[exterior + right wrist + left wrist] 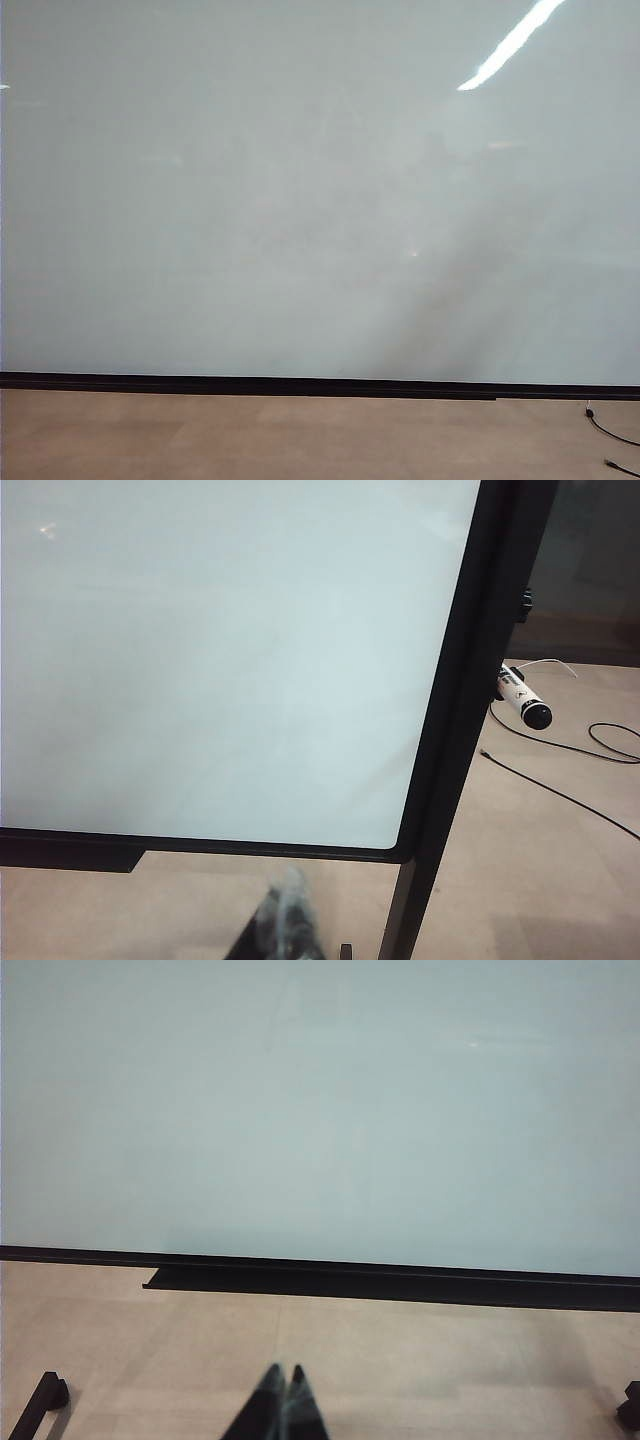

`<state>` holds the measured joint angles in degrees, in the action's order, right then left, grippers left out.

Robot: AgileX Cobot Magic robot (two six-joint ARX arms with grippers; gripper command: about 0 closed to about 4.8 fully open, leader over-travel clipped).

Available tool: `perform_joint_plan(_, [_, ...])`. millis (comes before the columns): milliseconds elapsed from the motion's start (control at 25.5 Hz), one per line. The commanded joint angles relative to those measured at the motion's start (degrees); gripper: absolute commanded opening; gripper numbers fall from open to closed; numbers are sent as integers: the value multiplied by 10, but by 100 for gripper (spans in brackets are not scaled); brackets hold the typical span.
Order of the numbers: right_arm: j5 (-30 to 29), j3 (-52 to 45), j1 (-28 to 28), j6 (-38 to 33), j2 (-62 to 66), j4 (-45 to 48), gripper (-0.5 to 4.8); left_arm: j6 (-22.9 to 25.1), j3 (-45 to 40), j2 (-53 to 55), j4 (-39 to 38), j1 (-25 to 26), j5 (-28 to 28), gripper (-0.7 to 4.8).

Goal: Pick up the pen on the shelf to the right of the whiteboard and write the letter A.

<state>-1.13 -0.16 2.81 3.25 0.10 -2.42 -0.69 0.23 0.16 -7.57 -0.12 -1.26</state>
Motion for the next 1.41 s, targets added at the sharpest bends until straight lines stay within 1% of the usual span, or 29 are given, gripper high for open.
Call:
perform_joint_plan(39, [-1,2,0,-2,0,9,-9,2,2,0,3,0,0,-4])
perform_joint_plan(471, [-1,2,0,-2,0,11,-9,2,2,0,3,0,0,-4])
perform_joint_plan(510, [-1,2,0,-2,0,15,-9,2,2,0,3,0,0,-4])
perform_joint_plan(589, [3,2,1,-2,0,68,-9,2,2,0,3,0,0,-4])
perform_joint_plan(667, [24,2,1,-2,0,105,-9,2,2,0,3,0,0,-4])
perform_joint_plan(706, [44,2,1,-2,0,118,-9,2,2,0,3,0,0,-4])
perform_joint_plan(785, [93,3,1,-2,0,118,-9,2,2,0,3,0,0,-4])
perform_joint_plan(902, [127,3,1,-2,0,100,-8,2,2,0,3,0,0,-5])
perform_joint_plan(981, [154,3,2,-2,0,73,20,2,2,0,3,0,0,-4])
perform_joint_plan(1020, [171,3,2,-2,0,61,55,2,2,0,3,0,0,-4])
perform_joint_plan(1099, [187,3,2,1,0,47,61,2,2,0,3,0,0,-4])
perform_joint_plan(1177, [191,3,2,7,0,43,79,2,2,0,3,0,0,-5])
perform_joint_plan(1216, [192,3,2,31,2,42,118,2,2,0,3,0,0,-5])
perform_joint_plan(1256, [192,3,3,37,6,42,133,2,2,0,3,0,0,-4])
perform_joint_plan(1334, [189,3,8,37,16,43,155,2,2,0,3,0,0,-4])
perform_joint_plan(1413, [175,3,12,39,23,44,163,2,2,0,3,0,0,-4])
